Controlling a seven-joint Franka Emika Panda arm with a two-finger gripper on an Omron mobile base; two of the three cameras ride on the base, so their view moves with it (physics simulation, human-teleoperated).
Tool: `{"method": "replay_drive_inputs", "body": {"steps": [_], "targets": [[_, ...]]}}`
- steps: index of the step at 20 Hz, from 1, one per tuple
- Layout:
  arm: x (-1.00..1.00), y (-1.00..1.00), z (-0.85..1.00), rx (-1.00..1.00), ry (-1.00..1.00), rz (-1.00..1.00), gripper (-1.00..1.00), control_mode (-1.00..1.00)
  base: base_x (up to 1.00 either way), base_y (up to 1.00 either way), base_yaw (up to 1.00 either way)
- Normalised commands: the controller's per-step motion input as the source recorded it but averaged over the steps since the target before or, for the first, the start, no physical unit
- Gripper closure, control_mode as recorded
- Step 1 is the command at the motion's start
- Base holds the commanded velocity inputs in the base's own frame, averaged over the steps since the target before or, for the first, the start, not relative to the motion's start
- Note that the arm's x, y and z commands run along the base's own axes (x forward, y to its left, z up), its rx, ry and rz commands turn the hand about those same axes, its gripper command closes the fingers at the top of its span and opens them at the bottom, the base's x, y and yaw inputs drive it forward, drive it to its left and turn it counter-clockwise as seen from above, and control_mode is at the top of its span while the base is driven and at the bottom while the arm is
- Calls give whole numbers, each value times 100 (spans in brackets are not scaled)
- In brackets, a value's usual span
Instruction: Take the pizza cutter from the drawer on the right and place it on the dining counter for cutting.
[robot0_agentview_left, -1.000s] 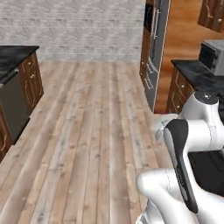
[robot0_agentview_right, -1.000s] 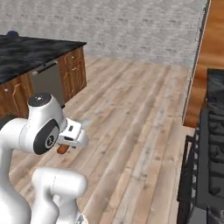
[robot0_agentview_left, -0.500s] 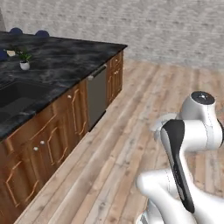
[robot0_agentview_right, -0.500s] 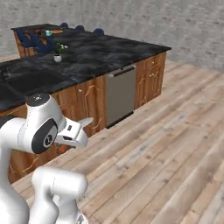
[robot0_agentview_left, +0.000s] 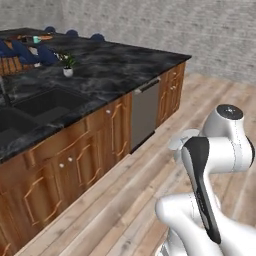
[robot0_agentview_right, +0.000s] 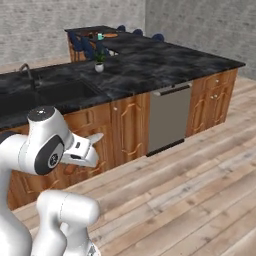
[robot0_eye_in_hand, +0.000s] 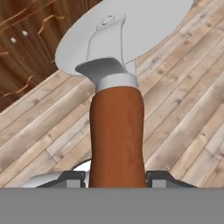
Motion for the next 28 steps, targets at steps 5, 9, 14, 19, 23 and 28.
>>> {"method": "replay_drive_inputs", "body": {"steps": [5,9,14,19,23,28], "targets": [[0,0,0,0,0,0,100,100,100,-100,0],[0,0,0,0,0,0,100,100,100,-89,0],[0,0,0,0,0,0,100,100,100,-86,0],[0,0,0,0,0,0,100,100,100,-96,0],[0,0,0,0,0,0,100,100,100,-100,0],[0,0,0,0,0,0,100,100,100,-100,1]]}}
